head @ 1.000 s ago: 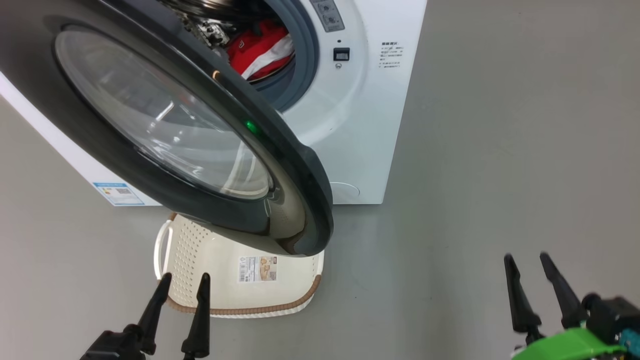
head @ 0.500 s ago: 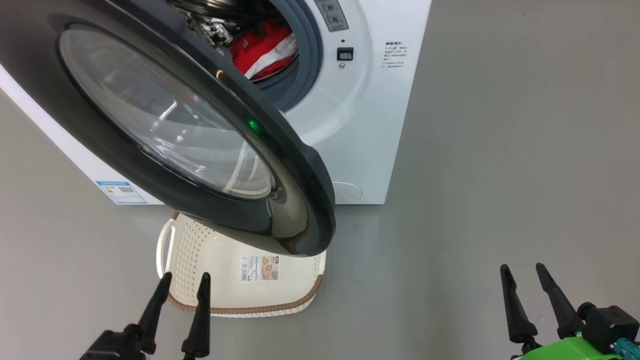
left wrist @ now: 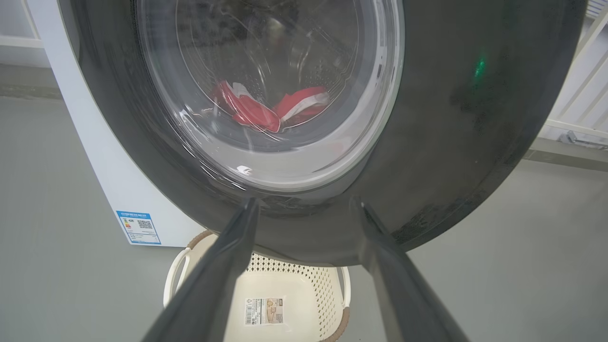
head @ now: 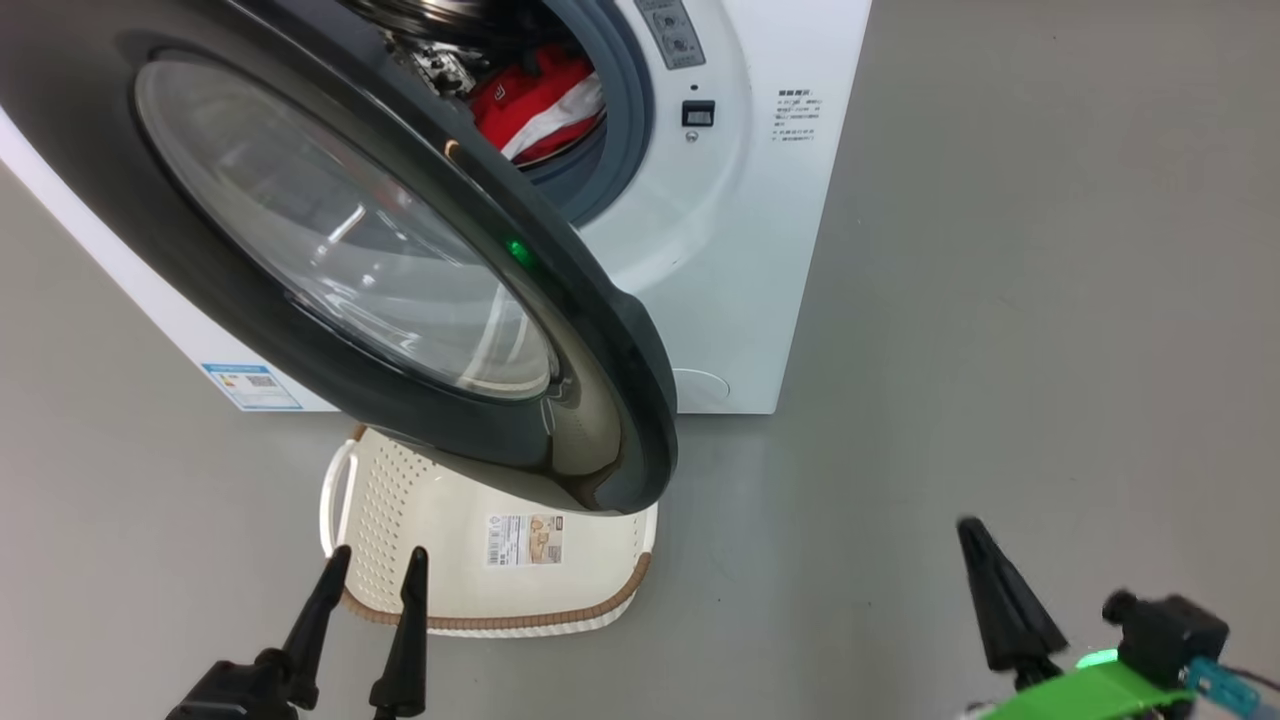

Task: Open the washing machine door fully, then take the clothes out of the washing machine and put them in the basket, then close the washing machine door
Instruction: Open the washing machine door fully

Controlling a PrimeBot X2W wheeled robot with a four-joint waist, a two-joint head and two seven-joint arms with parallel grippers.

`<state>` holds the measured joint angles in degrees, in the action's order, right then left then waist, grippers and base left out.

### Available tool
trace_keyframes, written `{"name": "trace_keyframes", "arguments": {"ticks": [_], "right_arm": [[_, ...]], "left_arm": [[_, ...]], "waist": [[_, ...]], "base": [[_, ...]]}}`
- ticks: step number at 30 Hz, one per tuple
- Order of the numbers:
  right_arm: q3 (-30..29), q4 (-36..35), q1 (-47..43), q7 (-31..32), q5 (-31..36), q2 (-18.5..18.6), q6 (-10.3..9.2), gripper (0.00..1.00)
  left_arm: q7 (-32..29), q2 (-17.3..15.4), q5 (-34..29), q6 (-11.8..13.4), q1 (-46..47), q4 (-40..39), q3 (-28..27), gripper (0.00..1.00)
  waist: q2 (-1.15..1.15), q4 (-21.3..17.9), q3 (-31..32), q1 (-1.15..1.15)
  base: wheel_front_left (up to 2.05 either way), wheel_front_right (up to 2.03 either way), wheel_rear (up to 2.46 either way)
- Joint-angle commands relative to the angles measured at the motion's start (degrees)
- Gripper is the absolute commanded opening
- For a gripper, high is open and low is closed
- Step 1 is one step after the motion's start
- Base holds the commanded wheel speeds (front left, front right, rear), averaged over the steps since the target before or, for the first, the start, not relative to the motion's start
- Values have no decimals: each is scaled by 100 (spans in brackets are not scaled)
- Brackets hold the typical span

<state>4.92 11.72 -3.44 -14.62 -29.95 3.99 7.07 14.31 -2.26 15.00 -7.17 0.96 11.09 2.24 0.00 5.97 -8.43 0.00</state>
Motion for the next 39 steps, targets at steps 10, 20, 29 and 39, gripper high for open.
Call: {"name": "trace_keyframes", "arguments": {"ticks": [10,20,29,39], "right_arm": [[1104,-639,1341,-38,-2715,615,42,0],[2130,-864,2636,353,-5328,1329,42,0],[2230,-553,3219,2145,-6685,1463,42,0],[1928,-3,3494,3505,-6911,1269,42,0]], "left_arm": [[69,-62,-29,-32,-54,-160,-65,100],[69,-62,78,-32,0,-199,101,100],[69,-62,212,-32,152,-169,293,100],[69,-62,336,-32,277,-108,431,100]], "waist": [[0,127,26,0],[0,448,-189,0],[0,722,-438,0],[0,905,-563,0]], "base": [[0,0,0],[0,0,0],[0,0,0],[0,0,0]]}}
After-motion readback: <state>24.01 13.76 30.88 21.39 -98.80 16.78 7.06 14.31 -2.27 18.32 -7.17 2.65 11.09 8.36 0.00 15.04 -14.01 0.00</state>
